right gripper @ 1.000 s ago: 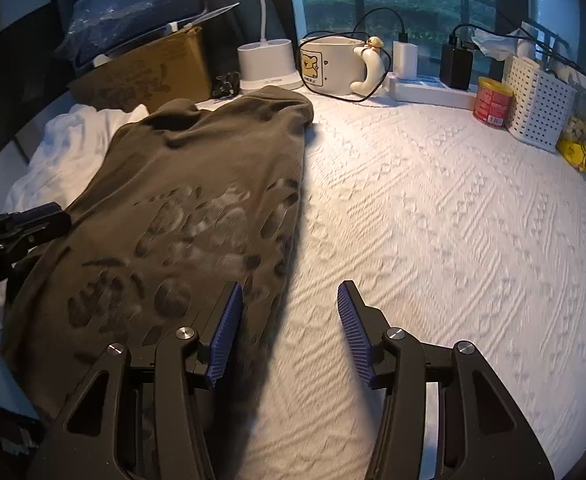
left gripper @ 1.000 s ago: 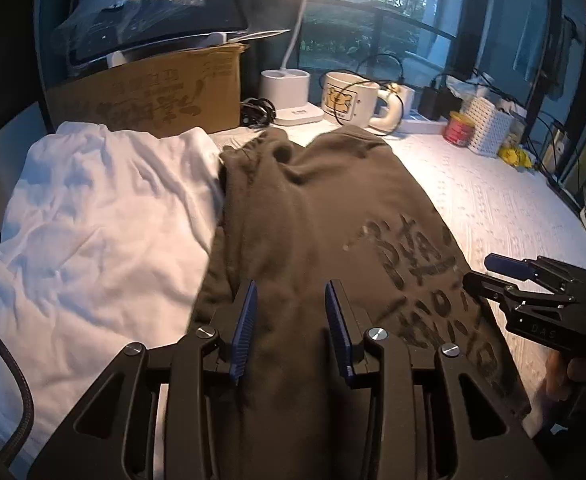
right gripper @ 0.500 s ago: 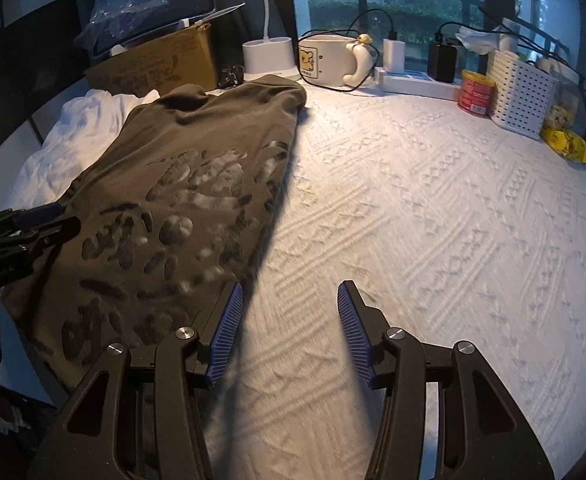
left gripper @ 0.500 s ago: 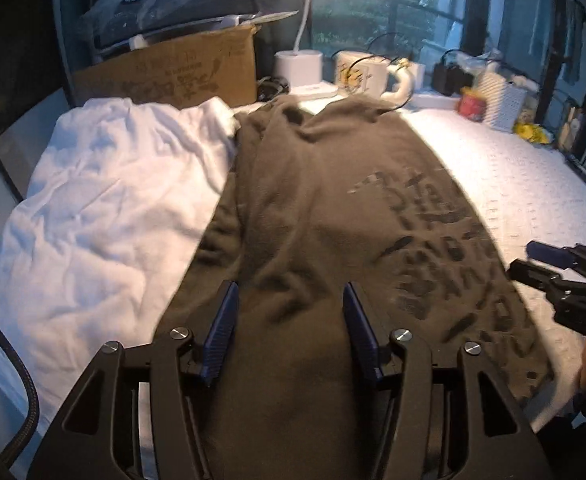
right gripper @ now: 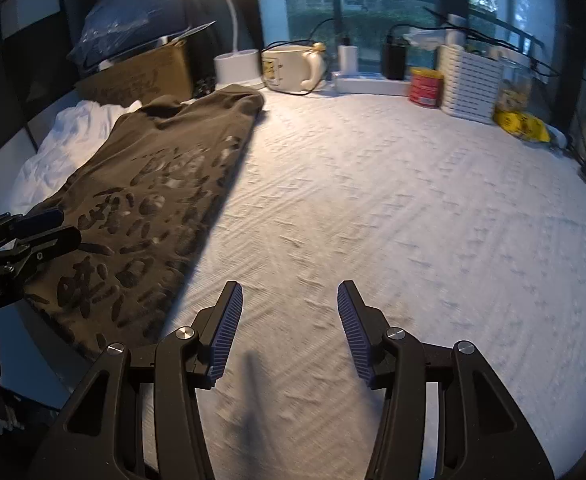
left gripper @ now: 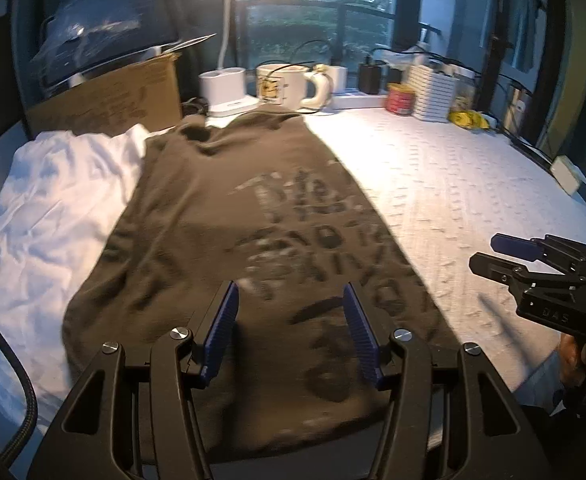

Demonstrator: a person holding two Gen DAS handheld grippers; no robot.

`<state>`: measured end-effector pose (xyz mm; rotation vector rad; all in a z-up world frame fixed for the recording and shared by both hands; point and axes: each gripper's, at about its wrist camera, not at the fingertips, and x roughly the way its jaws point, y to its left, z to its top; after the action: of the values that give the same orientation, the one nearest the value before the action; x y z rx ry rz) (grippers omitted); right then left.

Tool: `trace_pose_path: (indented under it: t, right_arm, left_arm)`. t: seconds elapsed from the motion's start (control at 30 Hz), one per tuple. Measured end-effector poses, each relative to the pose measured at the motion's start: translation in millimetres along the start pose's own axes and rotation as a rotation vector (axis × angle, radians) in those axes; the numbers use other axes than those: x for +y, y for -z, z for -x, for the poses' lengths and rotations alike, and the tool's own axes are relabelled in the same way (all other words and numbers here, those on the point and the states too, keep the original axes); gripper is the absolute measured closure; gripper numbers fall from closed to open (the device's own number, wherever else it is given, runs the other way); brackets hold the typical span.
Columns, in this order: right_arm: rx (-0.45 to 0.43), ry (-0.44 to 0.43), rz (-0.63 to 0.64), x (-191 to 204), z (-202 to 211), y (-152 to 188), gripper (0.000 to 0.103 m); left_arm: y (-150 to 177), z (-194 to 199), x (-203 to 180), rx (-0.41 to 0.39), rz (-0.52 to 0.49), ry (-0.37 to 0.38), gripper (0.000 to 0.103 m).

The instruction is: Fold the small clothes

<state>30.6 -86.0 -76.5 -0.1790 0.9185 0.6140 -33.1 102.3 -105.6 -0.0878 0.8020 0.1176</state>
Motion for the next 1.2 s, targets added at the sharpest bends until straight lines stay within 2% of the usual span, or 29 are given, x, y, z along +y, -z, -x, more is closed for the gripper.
trace_pose_path:
  t: [0.03, 0.1, 0.13, 0.43, 0.7, 0.9, 1.0, 1.2]
  right_arm:
    - [-0.003, 0.004, -0.006, -2.6, 2.4, 1.6, 0.05]
    - [-0.011, 0.016, -0.02, -9.6, 9.0, 6.5, 0.05]
    - [-0.015, 0.022, -0.028, -13.4, 12.3, 9.0, 0.05]
    - [-0.036, 0.067, -0.078, -42.5, 34.8, 25.8, 0.05]
    - [-0.063, 0.109, -0.133, -72.4, 56.0, 35.7, 0.05]
    - [-0.084, 0.13, -0.156, -87.6, 71.5, 38.0, 0.05]
    - [-0.094, 0.142, -0.16, -93.3, 79.1, 37.2, 0.043]
    - [-0.123, 0.167, -0.167, -104.5, 98.2, 32.2, 0.039]
  left_arm:
    - [-1.0, 0.9, -4.6, -0.003, -0.007, 0.007, 0.047]
    - [-2.4, 3.3, -13.9, -0.015, -0.017, 0.019, 0.035]
    - [-2.5, 4.6, -17.1, -0.023, -0.018, 0.024, 0.032]
    - [-4.0, 10.1, -53.8, -0.04, -0.053, 0.08, 0.029]
    - [-13.4, 19.6, -81.9, -0.082, -0.078, 0.11, 0.009]
    - [-22.9, 27.2, -95.5, -0.118, -0.086, 0.127, 0.004]
    - [-27.0, 30.8, -101.9, -0.135, -0.097, 0.127, 0.001]
    - [-38.1, 42.0, -112.0, -0.17, -0.106, 0.123, 0.001]
